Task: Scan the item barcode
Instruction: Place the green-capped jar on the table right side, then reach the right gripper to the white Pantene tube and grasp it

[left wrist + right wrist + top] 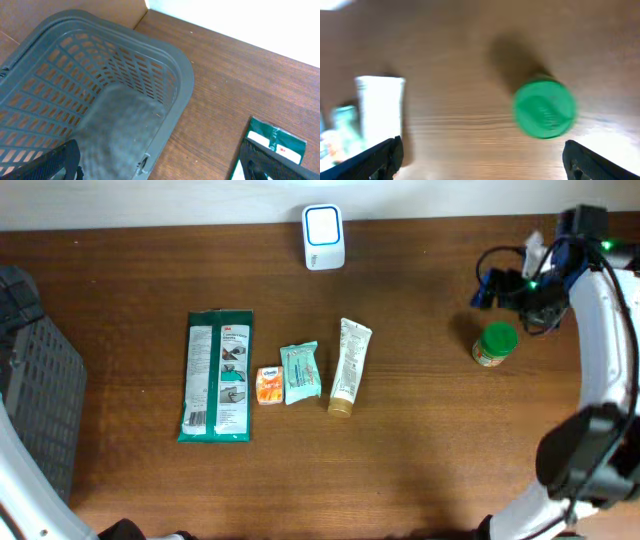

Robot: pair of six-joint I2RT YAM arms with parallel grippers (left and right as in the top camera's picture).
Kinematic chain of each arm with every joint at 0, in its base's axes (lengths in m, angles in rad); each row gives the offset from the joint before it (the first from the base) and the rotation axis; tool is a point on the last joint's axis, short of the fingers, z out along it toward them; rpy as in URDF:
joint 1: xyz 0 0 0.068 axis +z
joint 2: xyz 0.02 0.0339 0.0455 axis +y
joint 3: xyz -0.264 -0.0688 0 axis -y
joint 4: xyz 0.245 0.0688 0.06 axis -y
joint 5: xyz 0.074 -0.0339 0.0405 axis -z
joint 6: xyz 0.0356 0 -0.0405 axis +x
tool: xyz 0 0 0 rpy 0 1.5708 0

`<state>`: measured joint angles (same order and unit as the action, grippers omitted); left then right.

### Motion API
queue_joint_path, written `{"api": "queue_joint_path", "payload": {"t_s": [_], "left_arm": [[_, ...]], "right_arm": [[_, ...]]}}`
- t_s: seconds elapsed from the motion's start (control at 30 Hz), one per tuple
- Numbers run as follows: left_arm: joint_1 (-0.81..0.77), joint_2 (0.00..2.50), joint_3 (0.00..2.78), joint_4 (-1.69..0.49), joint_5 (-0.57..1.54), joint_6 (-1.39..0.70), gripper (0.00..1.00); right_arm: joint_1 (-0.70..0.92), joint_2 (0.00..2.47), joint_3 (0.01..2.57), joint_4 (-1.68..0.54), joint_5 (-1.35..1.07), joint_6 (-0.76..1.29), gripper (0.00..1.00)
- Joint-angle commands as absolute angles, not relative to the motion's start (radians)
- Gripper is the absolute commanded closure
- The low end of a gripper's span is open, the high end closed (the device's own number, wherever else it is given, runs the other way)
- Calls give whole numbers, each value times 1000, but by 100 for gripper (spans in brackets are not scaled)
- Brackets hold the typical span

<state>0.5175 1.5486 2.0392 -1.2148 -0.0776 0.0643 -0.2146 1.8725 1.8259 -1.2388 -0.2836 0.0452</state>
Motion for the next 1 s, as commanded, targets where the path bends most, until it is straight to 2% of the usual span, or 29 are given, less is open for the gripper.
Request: {"api": "queue_joint_path", "payload": {"t_s": [0.0,0.07,0.13,0.2,0.23,0.33,0.37,0.47,0.53,0.9,0.97], "left_arm": [[520,1546,2041,-1214,-75,77,1],[520,1546,2041,-1214,-75,77,1],[520,1546,2041,-1214,-75,76,1],[520,1546,2041,-1214,-75,77,1],[520,1546,2041,-1214,-75,77,1],[520,1546,2041,-1214,-74,77,1],[520,1546,2041,-1214,-74,77,1],[520,1546,2041,-1214,-75,77,1],[520,1546,2041,-1214,-74,77,1],[520,1546,2041,-1214,-75,77,1],[520,1546,2041,-1214,-74,77,1]], "right_arm": [[-98,1831,1843,-1241,-475,43,2],[-4,1877,1823,-1237,-498,43,0],[114,1945,1765,-1164,-486,115,17],[180,2008,1731,-1090,-485,198,23],[205,2038,1717,-1069,-484,222,29],[278,2078,1692,-1025,-465,252,60],[332,2090,1691,-1011,-356,303,72],[423,2120,1691,-990,-191,384,90],[452,2152,1691,-982,-189,399,93],[458,2267,1660,-838,-209,421,94],[434,2262,1697,-841,-252,353,80]]}}
